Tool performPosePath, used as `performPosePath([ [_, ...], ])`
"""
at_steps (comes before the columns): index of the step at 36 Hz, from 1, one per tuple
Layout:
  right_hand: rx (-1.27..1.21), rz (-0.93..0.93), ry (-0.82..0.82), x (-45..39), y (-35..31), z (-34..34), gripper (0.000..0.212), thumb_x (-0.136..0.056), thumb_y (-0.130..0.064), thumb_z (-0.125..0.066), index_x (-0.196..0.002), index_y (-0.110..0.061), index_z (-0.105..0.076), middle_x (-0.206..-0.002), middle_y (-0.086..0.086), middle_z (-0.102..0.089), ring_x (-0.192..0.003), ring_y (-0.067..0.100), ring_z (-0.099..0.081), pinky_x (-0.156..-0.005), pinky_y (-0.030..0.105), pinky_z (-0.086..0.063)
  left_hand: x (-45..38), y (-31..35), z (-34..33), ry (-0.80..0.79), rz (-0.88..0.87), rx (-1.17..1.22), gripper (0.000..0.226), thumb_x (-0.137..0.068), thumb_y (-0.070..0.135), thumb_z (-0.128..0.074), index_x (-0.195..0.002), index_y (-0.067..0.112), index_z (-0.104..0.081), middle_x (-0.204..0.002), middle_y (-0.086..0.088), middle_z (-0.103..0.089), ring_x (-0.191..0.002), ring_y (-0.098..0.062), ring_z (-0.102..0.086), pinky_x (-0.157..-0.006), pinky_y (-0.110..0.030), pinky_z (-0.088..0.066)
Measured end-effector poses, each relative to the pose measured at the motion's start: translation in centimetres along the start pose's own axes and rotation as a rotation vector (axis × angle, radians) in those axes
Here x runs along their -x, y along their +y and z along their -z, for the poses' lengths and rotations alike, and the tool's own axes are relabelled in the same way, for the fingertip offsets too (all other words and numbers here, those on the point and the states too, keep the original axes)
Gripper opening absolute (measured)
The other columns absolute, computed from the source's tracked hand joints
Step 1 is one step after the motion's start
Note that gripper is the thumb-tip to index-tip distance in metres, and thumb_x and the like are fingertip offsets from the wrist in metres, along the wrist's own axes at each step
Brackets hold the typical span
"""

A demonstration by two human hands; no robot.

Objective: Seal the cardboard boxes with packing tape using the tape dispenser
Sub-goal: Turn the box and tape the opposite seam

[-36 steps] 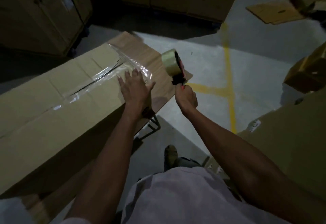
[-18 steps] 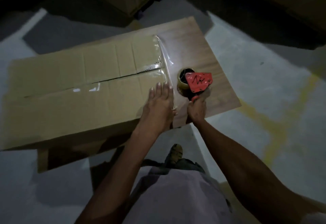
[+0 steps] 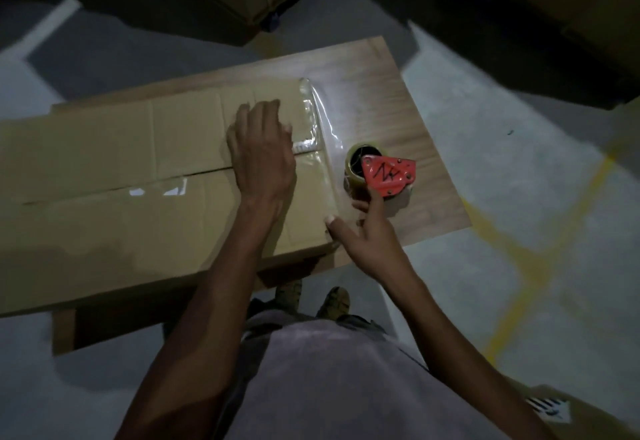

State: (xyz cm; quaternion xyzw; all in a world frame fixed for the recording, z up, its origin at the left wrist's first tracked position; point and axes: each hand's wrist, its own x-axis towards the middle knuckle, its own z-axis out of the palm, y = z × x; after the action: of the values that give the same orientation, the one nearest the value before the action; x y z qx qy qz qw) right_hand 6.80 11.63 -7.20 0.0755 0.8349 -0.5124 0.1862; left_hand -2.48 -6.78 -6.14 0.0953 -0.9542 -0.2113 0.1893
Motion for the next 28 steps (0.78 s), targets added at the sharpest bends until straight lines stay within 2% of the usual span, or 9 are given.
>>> performPosePath([
  [2,0.024,0.023,0.066,-0.8,-0.7,0.0,0.107,-0.087,-0.058,-0.073,-0.162,-0.035,-0.001,-0.155,0.005,-0.046,-0.14,0.028,-0.048,-0.113,0.053,-0.045,-0.2,-0.5,-0.7,-0.118,0.059,-0.066,0.05,-0.107,0.029,-0.036,-0.154,0.013,-0.037,-0.161,-0.012,-0.034,-0.152,-0.032,-0.023,-0.122,-0.049,-0.017],
  [5,0.062,0.097,0.146,-3.9,-2.7,0.4,0.103,-0.079,-0.061,-0.074,-0.149,-0.051,0.0,-0.157,0.006,-0.043,-0.136,0.032,-0.053,-0.11,0.056,-0.047,-0.1,-0.9,-1.3,-0.212,0.056,-0.148,0.054,-0.109,0.031,-0.027,-0.159,0.012,-0.027,-0.168,-0.014,-0.019,-0.156,-0.031,-0.013,-0.125,-0.049,-0.007],
  [8,0.13,0.18,0.146,-8.2,-4.7,0.6,0.108,-0.082,-0.046,-0.083,-0.148,-0.041,0.002,-0.16,0.003,-0.032,-0.133,0.032,-0.053,-0.108,0.052,-0.048,-0.3,-1.0,-1.3,-0.226,0.055,-0.186,0.056,-0.108,0.032,-0.025,-0.16,0.012,-0.025,-0.168,-0.014,-0.017,-0.156,-0.031,-0.012,-0.125,-0.049,-0.008],
  [10,0.156,0.216,0.162,-10.9,-6.0,0.5,0.107,-0.079,-0.048,-0.082,-0.147,-0.032,-0.001,-0.159,0.001,-0.03,-0.129,0.031,-0.053,-0.106,0.053,-0.048,-0.2,-0.9,-1.3,-0.231,0.056,-0.206,0.057,-0.107,0.032,-0.024,-0.16,0.012,-0.024,-0.168,-0.014,-0.016,-0.156,-0.031,-0.011,-0.125,-0.049,-0.009],
  [13,0.144,0.227,0.219,-14.8,-8.3,0.0,0.098,-0.078,-0.053,-0.078,-0.14,-0.035,-0.004,-0.154,-0.002,-0.034,-0.126,0.028,-0.055,-0.107,0.059,-0.044,-0.3,-0.8,-1.3,-0.248,0.057,-0.207,0.057,-0.108,0.033,-0.023,-0.161,0.012,-0.022,-0.169,-0.014,-0.013,-0.157,-0.03,-0.009,-0.126,-0.048,-0.008],
  [19,0.095,0.161,0.247,-21.6,-12.5,-1.6,0.087,-0.088,-0.054,-0.072,-0.14,-0.021,-0.01,-0.147,0.005,-0.044,-0.122,0.031,-0.058,-0.11,0.062,-0.041,-0.6,-1.0,-1.3,-0.288,0.081,-0.182,0.058,-0.108,0.035,-0.023,-0.162,0.015,-0.016,-0.17,-0.011,-0.004,-0.158,-0.026,0.0,-0.126,-0.046,0.001],
  [23,0.107,0.144,0.247,-23.0,-13.5,-1.2,0.086,-0.095,-0.053,-0.068,-0.15,-0.013,-0.016,-0.155,0.019,-0.045,-0.133,0.037,-0.053,-0.112,0.058,-0.041,-0.7,-1.0,-1.3,-0.276,0.085,-0.171,0.058,-0.108,0.035,-0.024,-0.162,0.015,-0.018,-0.17,-0.011,-0.005,-0.158,-0.026,-0.001,-0.126,-0.046,-0.001],
  [25,0.16,0.186,0.234,-22.3,-13.4,-0.7,0.078,-0.1,-0.052,-0.062,-0.155,-0.013,-0.022,-0.156,0.015,-0.045,-0.14,0.034,-0.048,-0.114,0.058,-0.039,-0.7,-1.0,-1.2,-0.278,0.086,-0.165,0.057,-0.108,0.034,-0.023,-0.162,0.015,-0.019,-0.17,-0.011,-0.006,-0.158,-0.027,-0.001,-0.126,-0.047,-0.001],
  [28,0.26,0.309,0.271,-19.3,-12.1,-1.1,0.066,-0.106,-0.055,-0.041,-0.159,-0.02,-0.028,-0.163,0.008,-0.041,-0.15,0.03,-0.037,-0.12,0.059,-0.025,-0.6,-1.0,-1.2,-0.272,0.076,-0.175,0.058,-0.108,0.034,-0.022,-0.162,0.014,-0.019,-0.17,-0.012,-0.007,-0.158,-0.027,-0.003,-0.127,-0.047,-0.003],
])
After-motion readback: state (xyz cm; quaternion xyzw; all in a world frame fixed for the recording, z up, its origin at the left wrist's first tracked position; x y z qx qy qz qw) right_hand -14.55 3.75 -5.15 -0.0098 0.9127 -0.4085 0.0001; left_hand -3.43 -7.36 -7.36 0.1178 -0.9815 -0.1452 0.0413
